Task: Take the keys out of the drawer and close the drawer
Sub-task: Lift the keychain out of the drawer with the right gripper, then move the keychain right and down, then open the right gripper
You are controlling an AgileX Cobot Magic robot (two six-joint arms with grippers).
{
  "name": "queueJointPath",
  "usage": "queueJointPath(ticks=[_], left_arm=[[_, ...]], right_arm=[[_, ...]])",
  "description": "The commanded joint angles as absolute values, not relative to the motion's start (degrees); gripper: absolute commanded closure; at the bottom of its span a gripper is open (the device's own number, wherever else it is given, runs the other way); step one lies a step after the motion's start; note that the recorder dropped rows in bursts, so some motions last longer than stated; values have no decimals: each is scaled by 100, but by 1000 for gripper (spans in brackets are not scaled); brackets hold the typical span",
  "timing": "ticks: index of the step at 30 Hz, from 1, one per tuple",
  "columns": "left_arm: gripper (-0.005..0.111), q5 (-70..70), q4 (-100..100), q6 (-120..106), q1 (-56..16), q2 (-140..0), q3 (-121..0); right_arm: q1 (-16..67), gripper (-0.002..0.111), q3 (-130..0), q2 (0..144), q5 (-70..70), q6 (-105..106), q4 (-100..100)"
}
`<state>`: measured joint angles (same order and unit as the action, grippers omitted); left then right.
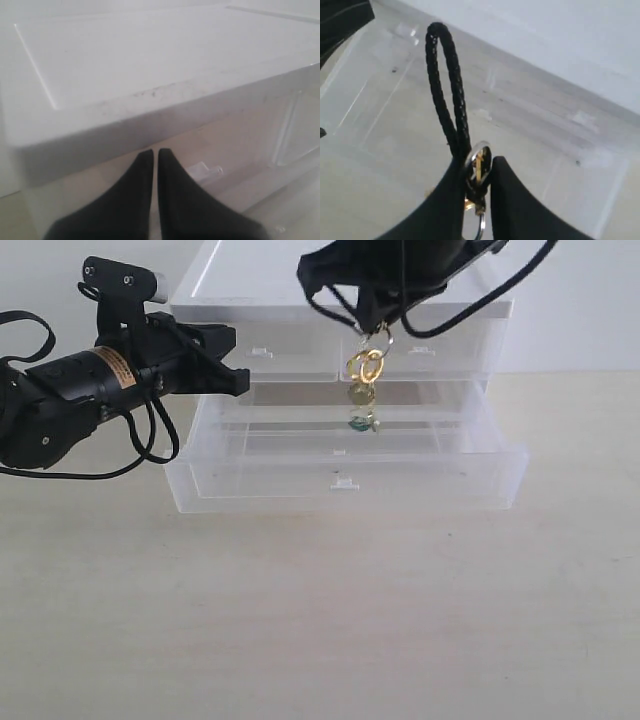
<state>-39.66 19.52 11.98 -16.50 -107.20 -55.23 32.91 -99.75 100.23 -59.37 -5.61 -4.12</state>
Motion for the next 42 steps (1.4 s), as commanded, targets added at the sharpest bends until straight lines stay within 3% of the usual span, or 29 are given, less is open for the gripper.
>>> queueJointPath(ticks=[1,3,7,22,30,33,37,38,40,42], left_arm=[[103,-4111,1819,1200,-1656,-10729,-5567],[103,-4111,1819,1200,-1656,-10729,-5567],[103,-4111,1819,1200,-1656,-10729,-5567],[103,-4111,1819,1200,-1656,-10729,-5567],[103,-4111,1819,1200,-1656,-10729,-5567],[103,-4111,1819,1200,-1656,-10729,-5567],[103,-4228,1819,1200,-1656,-10729,-5567],[103,-4228,1819,1200,-1656,-10729,-5567],[103,-4308,1819,1200,-1656,-10729,-5567],[103,-4430,1819,1200,-1656,-10729,-5567]], right_arm=[[3254,108,-9803,9218,-6843,-1428,-1869],[3254,108,-9451,8752,-6996,-2005,-2464],[3254,108,-8731,8126,-6996,-1828,-1388],[3254,108,-6215,8057,-4948,-1038,309],[3254,108,-5785,8057,-4537,-838,563],[3254,93,-5785,8057,-4728,-823,632],[3254,45,-5785,8057,-4801,-529,632],[3254,39,-5785,8057,-4801,-529,632],[3254,39,-5860,8057,-4790,-571,632],[3254,56,-6010,8057,-4779,-571,596]])
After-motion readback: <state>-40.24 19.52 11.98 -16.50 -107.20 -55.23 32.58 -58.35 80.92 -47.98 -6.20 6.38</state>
